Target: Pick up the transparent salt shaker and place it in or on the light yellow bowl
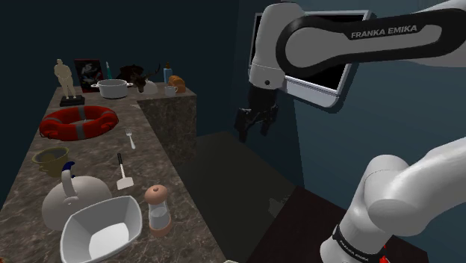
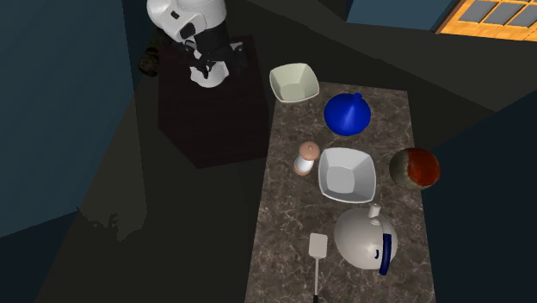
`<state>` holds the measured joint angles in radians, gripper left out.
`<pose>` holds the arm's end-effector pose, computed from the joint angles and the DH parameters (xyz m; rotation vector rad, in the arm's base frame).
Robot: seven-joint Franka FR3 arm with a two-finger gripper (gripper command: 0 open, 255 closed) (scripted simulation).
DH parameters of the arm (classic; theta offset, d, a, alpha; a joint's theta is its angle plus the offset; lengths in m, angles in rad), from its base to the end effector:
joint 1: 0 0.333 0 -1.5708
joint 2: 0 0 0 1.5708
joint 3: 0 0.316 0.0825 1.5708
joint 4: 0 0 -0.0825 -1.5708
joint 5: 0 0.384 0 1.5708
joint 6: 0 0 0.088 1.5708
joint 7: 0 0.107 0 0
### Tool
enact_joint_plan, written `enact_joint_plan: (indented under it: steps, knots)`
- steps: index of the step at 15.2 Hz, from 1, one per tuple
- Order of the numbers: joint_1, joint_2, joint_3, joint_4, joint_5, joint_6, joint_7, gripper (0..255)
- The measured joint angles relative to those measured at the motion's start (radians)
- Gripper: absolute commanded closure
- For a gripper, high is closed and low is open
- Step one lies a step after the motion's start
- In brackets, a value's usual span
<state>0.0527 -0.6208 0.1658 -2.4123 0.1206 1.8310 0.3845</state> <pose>0.3578 0.0971 0.5273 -3.0921 0.3477 -0.0420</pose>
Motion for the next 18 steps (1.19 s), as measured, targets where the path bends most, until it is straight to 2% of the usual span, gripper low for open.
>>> enact_joint_plan:
  steps: [4,9,15,18]
  knots:
    - [0.005,0.118,0.073,0.033,0.011,0.096,0.091,0]
    - [0.003,0.287,0.158,0.099,-0.009,0.207,0.212,0]
    - [0.0,0.516,0.239,0.242,-0.097,0.29,0.378,0]
    - [0.012,0.649,0.265,0.331,-0.169,0.323,0.472,0]
